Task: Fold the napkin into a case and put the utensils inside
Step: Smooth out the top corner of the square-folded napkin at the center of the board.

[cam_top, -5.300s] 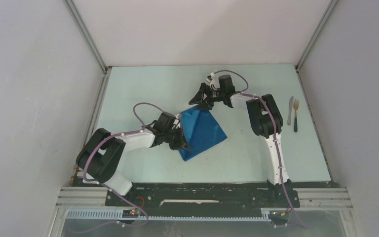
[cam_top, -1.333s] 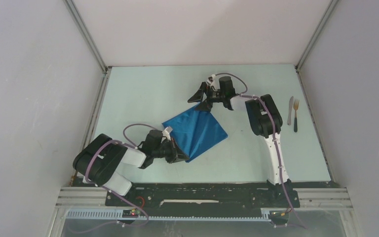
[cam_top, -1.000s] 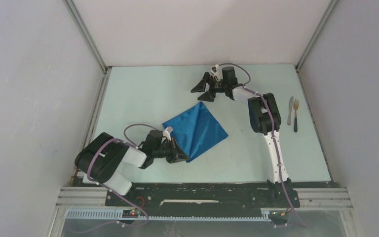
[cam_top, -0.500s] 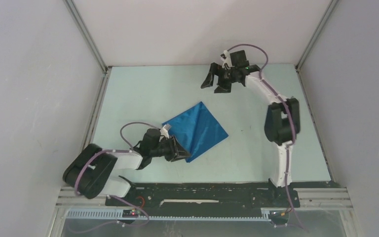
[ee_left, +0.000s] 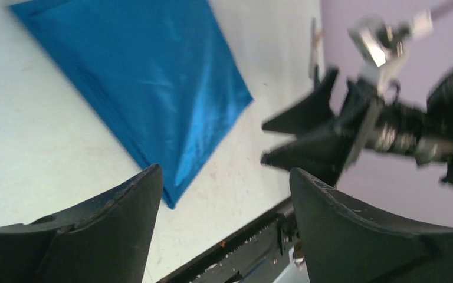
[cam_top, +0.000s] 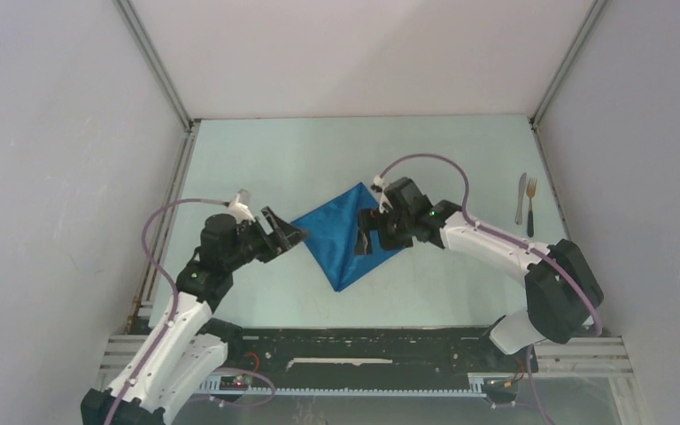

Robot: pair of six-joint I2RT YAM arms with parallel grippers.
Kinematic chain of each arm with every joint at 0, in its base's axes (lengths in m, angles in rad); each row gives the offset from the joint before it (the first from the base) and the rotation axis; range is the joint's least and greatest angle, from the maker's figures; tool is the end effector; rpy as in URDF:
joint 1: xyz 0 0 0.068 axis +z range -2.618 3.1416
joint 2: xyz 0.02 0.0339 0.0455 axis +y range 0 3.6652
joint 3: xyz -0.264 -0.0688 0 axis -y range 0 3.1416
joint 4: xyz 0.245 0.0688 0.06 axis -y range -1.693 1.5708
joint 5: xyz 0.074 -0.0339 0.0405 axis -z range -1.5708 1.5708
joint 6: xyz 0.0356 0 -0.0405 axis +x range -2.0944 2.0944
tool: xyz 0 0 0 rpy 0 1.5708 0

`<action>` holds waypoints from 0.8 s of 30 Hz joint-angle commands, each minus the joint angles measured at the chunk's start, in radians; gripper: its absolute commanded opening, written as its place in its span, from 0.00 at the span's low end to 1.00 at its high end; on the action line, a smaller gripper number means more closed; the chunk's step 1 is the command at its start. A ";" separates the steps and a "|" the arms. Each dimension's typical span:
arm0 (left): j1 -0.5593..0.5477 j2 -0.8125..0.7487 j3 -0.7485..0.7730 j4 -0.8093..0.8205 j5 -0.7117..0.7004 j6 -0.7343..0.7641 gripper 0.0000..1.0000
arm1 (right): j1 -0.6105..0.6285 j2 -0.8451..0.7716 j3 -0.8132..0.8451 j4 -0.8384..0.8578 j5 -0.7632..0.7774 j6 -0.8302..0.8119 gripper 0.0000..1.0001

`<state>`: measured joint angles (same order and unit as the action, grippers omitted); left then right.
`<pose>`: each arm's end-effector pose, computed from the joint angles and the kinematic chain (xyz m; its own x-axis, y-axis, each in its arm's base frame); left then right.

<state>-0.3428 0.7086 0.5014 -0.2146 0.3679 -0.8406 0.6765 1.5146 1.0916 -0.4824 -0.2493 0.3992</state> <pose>0.1553 -0.0690 0.2497 -0.7211 -0.4808 -0.4988 0.1281 0.6151 -0.7780 0.2442 0.2073 0.2459 -0.8472 -0.1971 -0.4934 -0.4300 0.7998 0.4188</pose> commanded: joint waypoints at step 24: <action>0.211 0.538 0.135 -0.030 -0.072 0.018 0.41 | 0.506 0.361 0.240 0.027 0.577 -0.237 0.73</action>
<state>-0.1444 1.2652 0.6655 -0.2935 0.2684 -0.8368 1.1561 1.8488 1.2808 -0.3420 0.2024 0.2234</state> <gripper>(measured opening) 0.410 0.608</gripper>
